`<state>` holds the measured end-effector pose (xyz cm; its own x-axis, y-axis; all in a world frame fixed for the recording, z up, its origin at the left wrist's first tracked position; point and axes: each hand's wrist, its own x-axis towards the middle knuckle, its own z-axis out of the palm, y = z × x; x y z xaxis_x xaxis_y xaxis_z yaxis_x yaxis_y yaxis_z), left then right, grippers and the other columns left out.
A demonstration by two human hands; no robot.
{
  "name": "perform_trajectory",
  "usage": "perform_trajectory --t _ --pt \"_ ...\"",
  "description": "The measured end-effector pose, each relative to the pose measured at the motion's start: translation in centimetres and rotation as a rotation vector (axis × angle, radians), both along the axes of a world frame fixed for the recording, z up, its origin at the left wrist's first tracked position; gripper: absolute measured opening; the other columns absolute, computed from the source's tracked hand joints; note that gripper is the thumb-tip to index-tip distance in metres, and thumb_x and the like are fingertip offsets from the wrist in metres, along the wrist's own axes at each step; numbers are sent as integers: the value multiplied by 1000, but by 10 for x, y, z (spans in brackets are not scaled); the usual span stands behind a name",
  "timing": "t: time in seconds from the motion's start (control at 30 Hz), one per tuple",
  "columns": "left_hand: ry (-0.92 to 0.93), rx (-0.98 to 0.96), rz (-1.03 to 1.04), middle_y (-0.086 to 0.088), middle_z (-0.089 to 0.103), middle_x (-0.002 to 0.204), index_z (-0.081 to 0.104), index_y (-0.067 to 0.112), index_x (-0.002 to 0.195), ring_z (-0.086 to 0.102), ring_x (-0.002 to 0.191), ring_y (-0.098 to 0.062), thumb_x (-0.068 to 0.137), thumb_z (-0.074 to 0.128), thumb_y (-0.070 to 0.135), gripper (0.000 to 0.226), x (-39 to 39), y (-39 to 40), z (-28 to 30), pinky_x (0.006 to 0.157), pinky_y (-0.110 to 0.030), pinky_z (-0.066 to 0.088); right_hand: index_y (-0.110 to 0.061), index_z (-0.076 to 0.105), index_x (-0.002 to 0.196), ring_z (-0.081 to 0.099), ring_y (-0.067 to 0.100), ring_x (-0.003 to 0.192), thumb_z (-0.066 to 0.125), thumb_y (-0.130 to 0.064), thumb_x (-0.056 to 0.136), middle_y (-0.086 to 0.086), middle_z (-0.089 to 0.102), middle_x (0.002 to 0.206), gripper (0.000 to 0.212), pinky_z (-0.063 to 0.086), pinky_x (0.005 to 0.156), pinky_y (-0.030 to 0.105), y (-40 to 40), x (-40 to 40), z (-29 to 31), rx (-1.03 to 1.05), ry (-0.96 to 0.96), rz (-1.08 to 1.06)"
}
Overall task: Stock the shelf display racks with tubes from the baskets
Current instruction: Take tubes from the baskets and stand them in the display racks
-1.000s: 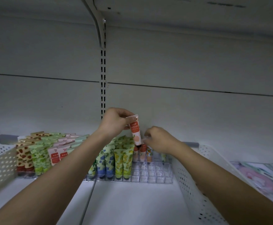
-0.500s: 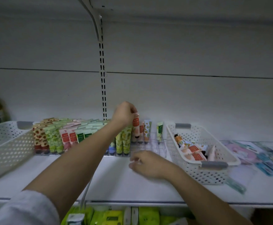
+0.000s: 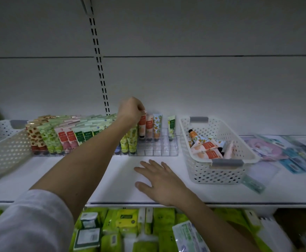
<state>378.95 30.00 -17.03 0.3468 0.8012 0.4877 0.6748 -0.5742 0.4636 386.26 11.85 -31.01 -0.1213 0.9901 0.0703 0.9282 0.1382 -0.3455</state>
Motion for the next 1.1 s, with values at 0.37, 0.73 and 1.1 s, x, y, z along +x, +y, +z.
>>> perform_trajectory --t 0.37,0.73,1.1 --pt "97 -55 29 -10 74 101 77 7 94 67 94 -22 84 73 11 12 -6 6 15 80 -25 48 -40 22 152 2 10 150 28 -63 96 -13 10 163 60 -4 121 39 3 3 -4 16 -7 22" --pt "255 -11 36 -13 72 104 75 7 100 65 97 -28 88 68 13 15 7 -1 -6 86 -33 51 -38 25 151 4 12 150 31 -61 96 -11 13 163 59 -3 121 41 4 0 -1 16 6 20" --pt "32 78 -126 -3 72 100 72 14 106 64 89 -18 87 61 14 22 25 -42 22 80 -27 50 -24 63 122 57 3 104 55 -29 97 -10 61 119 27 49 91 26 -32 20 102 302 469 100"
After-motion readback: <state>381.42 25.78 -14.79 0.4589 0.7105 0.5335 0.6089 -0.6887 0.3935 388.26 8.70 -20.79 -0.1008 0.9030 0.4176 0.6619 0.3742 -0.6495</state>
